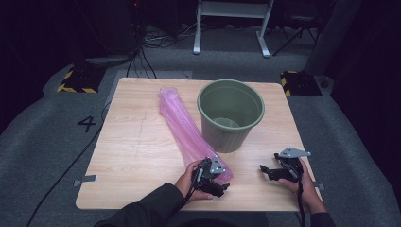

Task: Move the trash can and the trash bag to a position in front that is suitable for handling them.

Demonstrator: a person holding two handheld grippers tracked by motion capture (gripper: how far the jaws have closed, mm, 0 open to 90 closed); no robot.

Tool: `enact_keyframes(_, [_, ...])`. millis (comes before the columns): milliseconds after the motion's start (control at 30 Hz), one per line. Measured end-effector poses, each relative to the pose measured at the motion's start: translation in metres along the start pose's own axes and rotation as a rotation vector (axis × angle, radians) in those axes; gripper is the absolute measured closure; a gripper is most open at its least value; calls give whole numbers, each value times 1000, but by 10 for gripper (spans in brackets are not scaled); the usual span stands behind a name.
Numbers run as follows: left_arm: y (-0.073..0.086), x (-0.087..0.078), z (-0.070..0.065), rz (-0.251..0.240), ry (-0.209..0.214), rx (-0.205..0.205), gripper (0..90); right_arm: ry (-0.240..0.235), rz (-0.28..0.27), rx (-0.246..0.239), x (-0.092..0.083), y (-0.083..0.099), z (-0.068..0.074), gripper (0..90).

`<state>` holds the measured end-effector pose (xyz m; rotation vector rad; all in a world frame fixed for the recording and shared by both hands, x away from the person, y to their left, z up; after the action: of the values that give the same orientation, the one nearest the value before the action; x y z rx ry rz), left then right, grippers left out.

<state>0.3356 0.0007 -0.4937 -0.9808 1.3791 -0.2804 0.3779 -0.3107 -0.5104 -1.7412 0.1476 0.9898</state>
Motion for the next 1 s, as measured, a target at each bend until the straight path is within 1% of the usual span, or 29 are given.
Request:
enact_keyframes(67, [-1, -5, 0, -1, -11, -7, 209, 0, 0, 0, 0, 0, 0, 147])
enact_keyframes(133, [-2, -11, 0, -16, -20, -5, 201, 0, 0, 0, 0, 0, 0, 147])
enact_keyframes(200, [-2, -16, 0, -35, -9, -2, 198, 1, 0, 1, 0, 0, 0, 147])
enact_keyframes(233, [-3, -18, -1, -38, -15, 6, 192, 1, 0, 1, 0, 0, 0, 147])
enact_keyframes(267, [-4, -19, -2, -39, -37, 8, 177, 3, 0, 0, 0, 0, 0, 147])
enact_keyframes(300, [-4, -20, -2, -41, -48, 9, 170, 3, 1, 1, 0, 0, 0, 147])
enact_keyframes(400, [-6, -19, -2, -41, -38, 6, 170, 4, 1, 1, 0, 0, 0, 148])
enact_keyframes(500, [-7, -19, -4, -28, -47, 21, 168, 3, 1, 0, 0, 0, 0, 148])
enact_keyframes(567, [-9, -21, -5, -32, -51, 26, 167, 3, 0, 0, 0, 0, 0, 148])
enact_keyframes(633, [-11, -24, -5, -38, -43, 33, 168, 3, 0, 0, 0, 0, 0, 148])
enact_keyframes(833, [-12, -43, -1, -52, -47, 58, 168, 3, 0, 0, 0, 0, 0, 148])
enact_keyframes(933, [-10, -55, 5, -65, -66, 66, 169, 3, 0, 0, 0, 0, 0, 148])
enact_keyframes(1000, [-7, -64, 11, -76, -67, 60, 169, 3, 0, 0, 0, 0, 0, 148])
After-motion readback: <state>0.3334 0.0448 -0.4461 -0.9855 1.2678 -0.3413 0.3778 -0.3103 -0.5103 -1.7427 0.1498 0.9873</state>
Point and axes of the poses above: each handheld gripper's, and its own axes: x roughly forward along the jaws, y roughly out of its underside, z roughly to its left, the point moved 1 cm from there along x, roughly forward along the jaws, and after that the axes turned 6 degrees about y, right-handed, at the moved point
